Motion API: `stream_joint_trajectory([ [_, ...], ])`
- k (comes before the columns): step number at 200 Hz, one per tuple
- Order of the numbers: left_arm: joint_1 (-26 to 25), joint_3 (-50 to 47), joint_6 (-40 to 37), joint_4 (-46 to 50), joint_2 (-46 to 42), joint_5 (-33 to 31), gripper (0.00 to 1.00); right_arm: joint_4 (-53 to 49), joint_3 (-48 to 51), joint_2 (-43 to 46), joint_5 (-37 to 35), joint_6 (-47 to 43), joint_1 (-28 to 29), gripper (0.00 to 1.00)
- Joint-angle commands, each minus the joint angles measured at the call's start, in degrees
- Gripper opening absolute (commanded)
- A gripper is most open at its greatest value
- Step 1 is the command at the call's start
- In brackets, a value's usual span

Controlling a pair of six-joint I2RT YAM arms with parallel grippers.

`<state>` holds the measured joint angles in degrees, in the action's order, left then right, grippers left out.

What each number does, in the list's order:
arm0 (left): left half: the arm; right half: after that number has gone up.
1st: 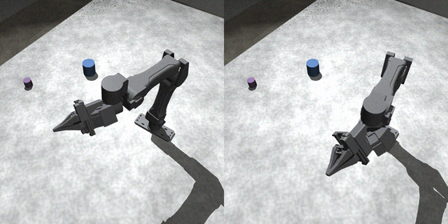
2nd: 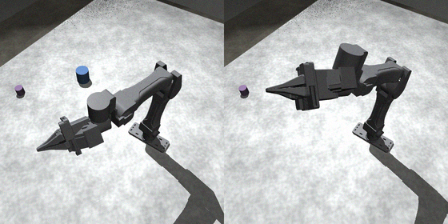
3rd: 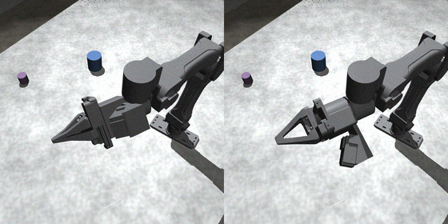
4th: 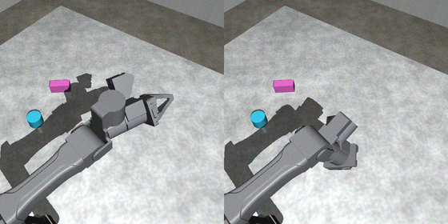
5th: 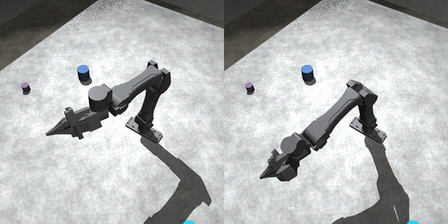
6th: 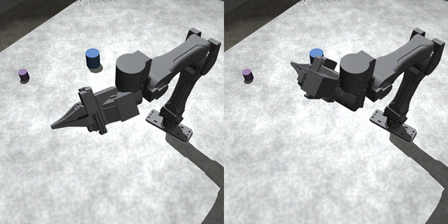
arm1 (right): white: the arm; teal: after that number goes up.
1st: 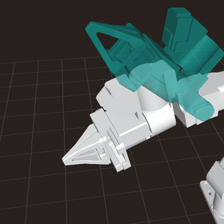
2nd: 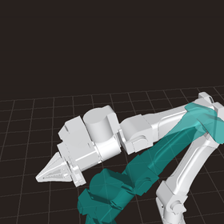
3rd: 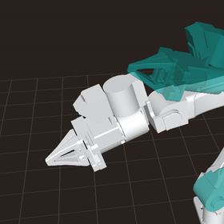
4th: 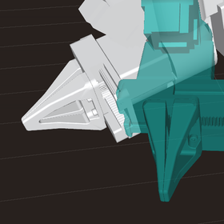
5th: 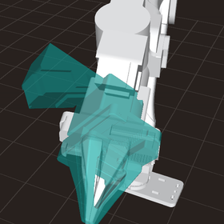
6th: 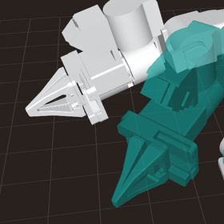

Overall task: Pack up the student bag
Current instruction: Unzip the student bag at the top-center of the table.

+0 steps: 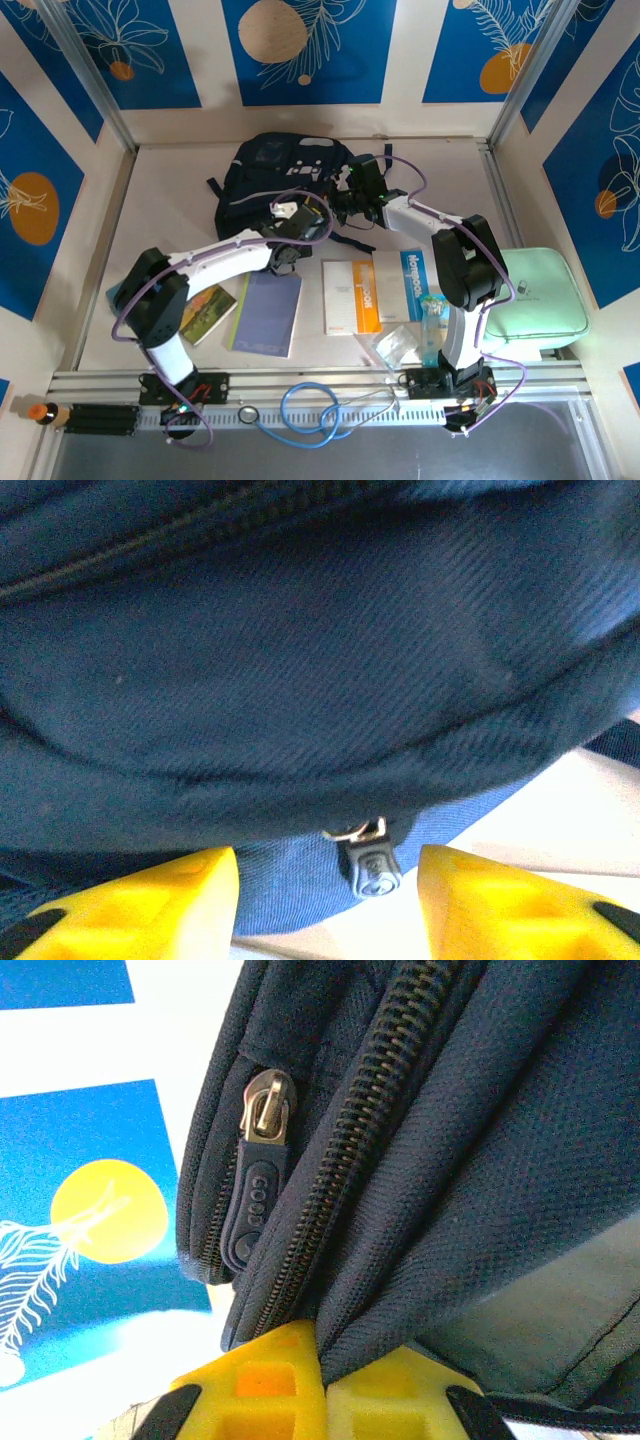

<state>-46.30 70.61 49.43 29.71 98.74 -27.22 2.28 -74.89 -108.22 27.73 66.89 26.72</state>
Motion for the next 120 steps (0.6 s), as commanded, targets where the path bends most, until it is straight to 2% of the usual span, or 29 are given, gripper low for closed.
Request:
stream_joint_trajectory([
  [1, 0.38, 4.65, -0.81, 2.55, 2.66, -4.11, 0.53, 3.25, -2.10, 1.44, 4.97, 0.08, 0.31, 0.00],
  [40, 0.47, 7.70, -0.64, 7.02, 5.21, -7.18, 0.51, 3.19, -1.67, 1.70, 4.88, -0.10, 0.18, 0.00],
  [88, 0.60, 5.75, -0.25, 5.38, 3.72, -5.28, 0.25, 2.99, -0.72, 2.14, 4.22, -0.36, -0.35, 0.00],
  [120, 0.68, 4.47, -0.74, 4.22, 2.78, -3.43, 0.14, 2.90, -0.60, 2.31, 3.60, -0.54, -0.62, 0.00],
])
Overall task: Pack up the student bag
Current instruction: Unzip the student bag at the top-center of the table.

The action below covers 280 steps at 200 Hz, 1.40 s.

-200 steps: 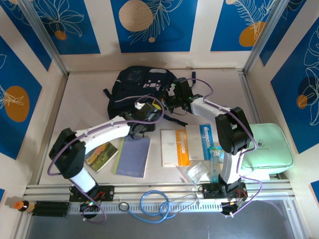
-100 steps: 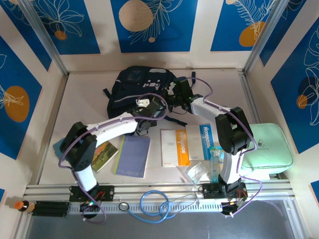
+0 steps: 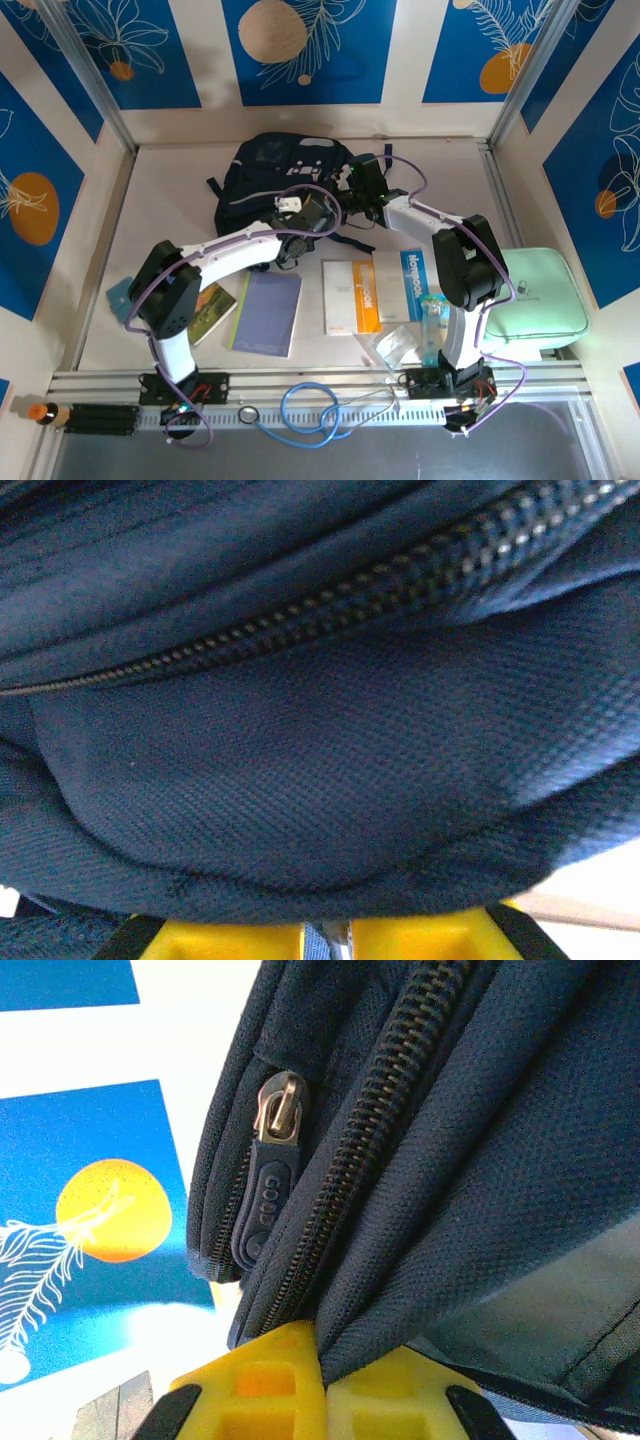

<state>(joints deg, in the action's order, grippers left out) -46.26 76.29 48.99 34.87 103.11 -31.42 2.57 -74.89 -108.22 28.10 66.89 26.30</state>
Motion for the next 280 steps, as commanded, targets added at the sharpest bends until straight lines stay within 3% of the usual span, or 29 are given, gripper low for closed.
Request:
stream_joint_trajectory([
  [1, 0.60, -1.18, -0.30, -0.94, -1.59, 0.89, 0.14, 2.62, -0.56, 2.31, 3.21, -0.54, -0.20, 0.00],
  [57, 0.65, -2.09, -0.73, -2.26, -1.33, 2.01, 0.11, 2.57, -0.43, 2.49, 2.62, -0.45, -0.29, 0.00],
  [114, 0.81, -4.19, -1.74, -3.51, -2.01, 1.75, 0.16, 2.70, -0.68, 2.32, 2.27, -0.45, -0.46, 0.00],
  [150, 0.86, -5.23, -2.38, -4.13, -4.16, 1.67, 0.00, 2.67, -0.41, 2.23, 1.77, -0.61, -0.73, 0.00],
  [171, 1.13, -5.27, -3.16, -2.45, -6.19, 1.96, 0.00, 1.78, -0.04, 2.36, 0.90, -1.76, -1.20, 0.00],
  [235, 2.67, -11.14, -3.29, 0.52, -15.26, 7.30, 0.00, -2.21, 1.77, 2.80, -1.64, -8.85, -5.23, 0.00],
  [280, 8.29, -15.16, -6.13, -0.70, -18.57, 14.36, 0.00, -5.79, 2.05, 2.97, -1.22, -14.80, -7.94, 0.00],
])
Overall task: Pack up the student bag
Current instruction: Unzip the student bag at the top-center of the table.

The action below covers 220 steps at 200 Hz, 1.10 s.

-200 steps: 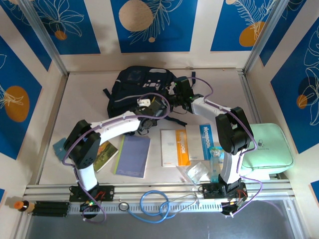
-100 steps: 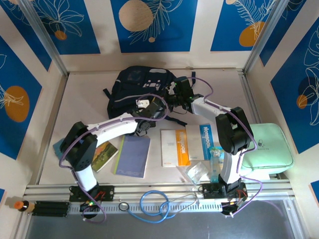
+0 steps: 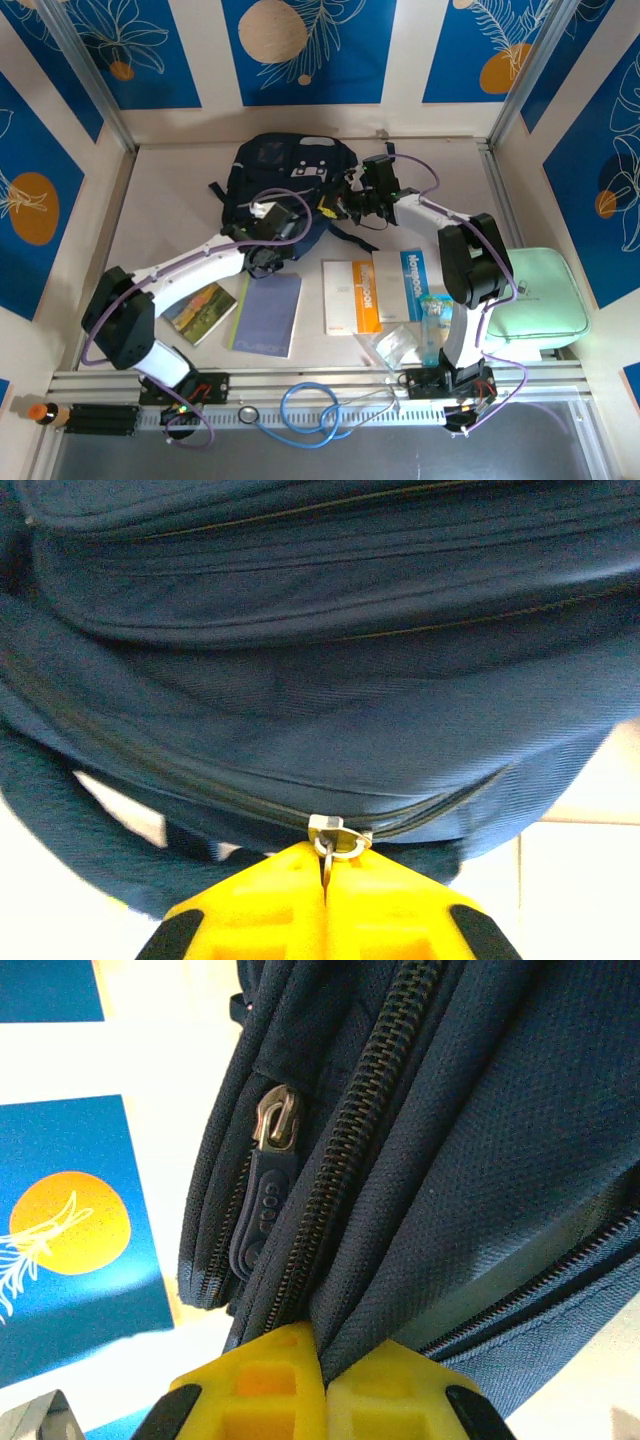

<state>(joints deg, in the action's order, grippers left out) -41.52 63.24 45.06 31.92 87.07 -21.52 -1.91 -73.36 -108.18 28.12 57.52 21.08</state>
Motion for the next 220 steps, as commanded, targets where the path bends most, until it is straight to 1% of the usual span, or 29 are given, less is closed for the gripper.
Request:
stream_joint_trajectory([
  [1, 3.68, -2.18, -2.23, 2.17, -2.56, 4.60, 0.00, -1.32, 0.51, 2.95, -1.28, -5.54, -2.76, 0.00],
  [31, 7.78, -4.51, -4.09, 0.25, -3.61, 8.34, 0.00, -2.31, 0.77, 3.24, -1.87, -9.41, -4.88, 0.00],
  [45, 9.20, -4.88, -7.44, -2.03, -3.92, 12.01, 0.00, -1.25, 1.20, 3.23, -1.77, -11.32, -5.53, 0.00],
  [73, 9.26, -1.75, -15.33, -3.40, -2.77, 18.18, 0.00, -0.24, 1.86, 3.06, -2.52, -12.62, -5.55, 0.02],
  [93, 9.17, 0.95, -18.73, -4.31, -1.17, 23.23, 0.00, -1.85, 2.43, 3.99, -5.71, -12.05, -6.07, 0.06],
  [104, 8.85, 3.15, -19.89, -4.12, 0.24, 24.75, 0.00, -4.50, 2.28, 4.57, -7.81, -11.27, -6.72, 0.12],
  [114, 8.54, 5.22, -20.26, -4.29, 1.56, 26.09, 0.00, -6.86, 2.00, 5.17, -8.67, -10.60, -7.55, 0.21],
  [133, 7.82, 8.26, -20.07, -6.32, 4.11, 29.47, 0.00, -11.28, 2.21, 7.67, -12.30, -10.08, -8.40, 0.45],
  [139, 7.41, 9.12, -19.86, -7.06, 4.98, 30.33, 0.00, -12.50, 2.61, 8.82, -13.72, -10.05, -8.61, 0.51],
  [145, 7.07, 10.12, -19.53, -7.81, 5.92, 31.09, 0.00, -13.25, 3.17, 9.95, -15.09, -9.90, -8.75, 0.54],
  [148, 6.84, 10.52, -19.38, -8.14, 6.42, 31.48, 0.00, -13.77, 3.76, 10.83, -16.32, -9.79, -8.75, 0.58],
  [152, 6.60, 11.06, -19.04, -8.61, 7.16, 31.89, 0.00, -14.26, 4.60, 12.11, -18.14, -9.49, -8.78, 0.68],
  [153, 6.52, 11.22, -18.95, -8.71, 7.33, 31.98, 0.00, -14.26, 4.60, 12.11, -18.14, -9.49, -8.78, 0.68],
  [158, 6.18, 11.87, -18.52, -9.24, 8.21, 32.55, 0.00, -14.51, 5.59, 13.31, -19.70, -9.26, -8.70, 0.77],
  [163, 5.84, 12.55, -18.10, -9.84, 9.19, 32.97, 0.00, -14.71, 6.56, 14.46, -20.80, -9.13, -8.62, 0.82],
  [169, 5.22, 13.21, -17.59, -10.60, 10.23, 33.27, 0.00, -15.30, 7.47, 15.71, -21.62, -8.69, -8.49, 0.86],
  [177, 4.51, 14.06, -16.67, -11.62, 11.68, 33.80, 0.00, -16.02, 8.60, 17.09, -21.88, -7.64, -8.46, 0.88],
  [195, 3.00, 16.52, -15.26, -12.54, 15.15, 35.18, 0.00, -16.95, 11.16, 18.97, -20.52, -3.92, -8.39, 0.89],
  [220, 1.56, 19.43, -14.50, -12.82, 19.07, 36.31, 0.00, -17.60, 15.04, 20.29, -19.28, 3.50, -7.51, 0.89],
])
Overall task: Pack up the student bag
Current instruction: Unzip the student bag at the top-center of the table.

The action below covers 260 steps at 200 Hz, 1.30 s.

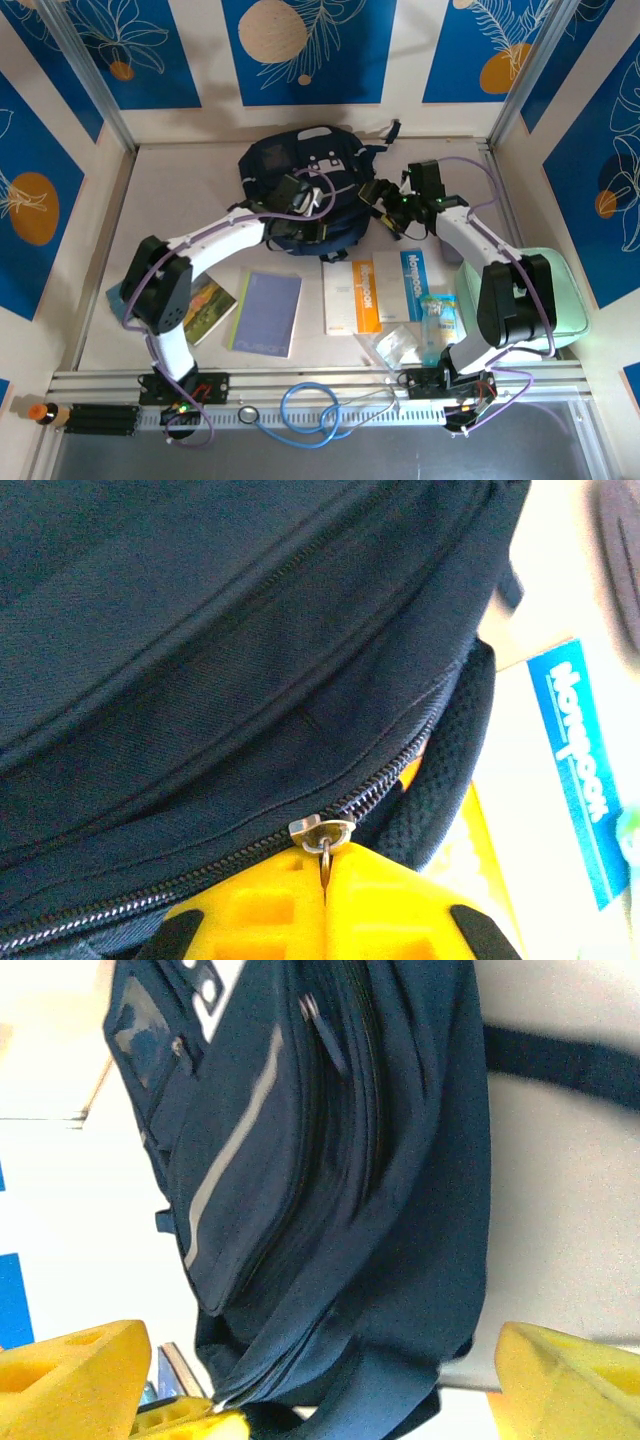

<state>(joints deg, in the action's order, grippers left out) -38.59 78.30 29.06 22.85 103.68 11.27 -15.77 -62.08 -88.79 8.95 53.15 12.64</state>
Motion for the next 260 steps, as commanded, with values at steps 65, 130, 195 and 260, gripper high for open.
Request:
stream_joint_trajectory([
  [65, -2.05, 5.91, 1.32, -2.66, 6.27, 4.90, 0.00, 4.11, 5.61, -4.36, 6.61, 19.92, 4.17, 0.90],
  [130, -2.03, 4.76, 0.21, -2.68, 5.91, 6.42, 0.00, 6.81, 2.90, -10.88, 6.15, 22.70, 6.15, 0.85],
  [195, -1.71, 1.83, -0.76, -2.78, 5.22, 5.17, 0.00, 7.88, 1.52, -13.70, 6.31, 20.34, 6.52, 0.47],
  [260, 1.94, 1.91, -15.86, 11.77, 1.57, 6.88, 0.00, 3.90, 0.61, -10.23, -0.74, 13.57, 6.69, 0.24],
])
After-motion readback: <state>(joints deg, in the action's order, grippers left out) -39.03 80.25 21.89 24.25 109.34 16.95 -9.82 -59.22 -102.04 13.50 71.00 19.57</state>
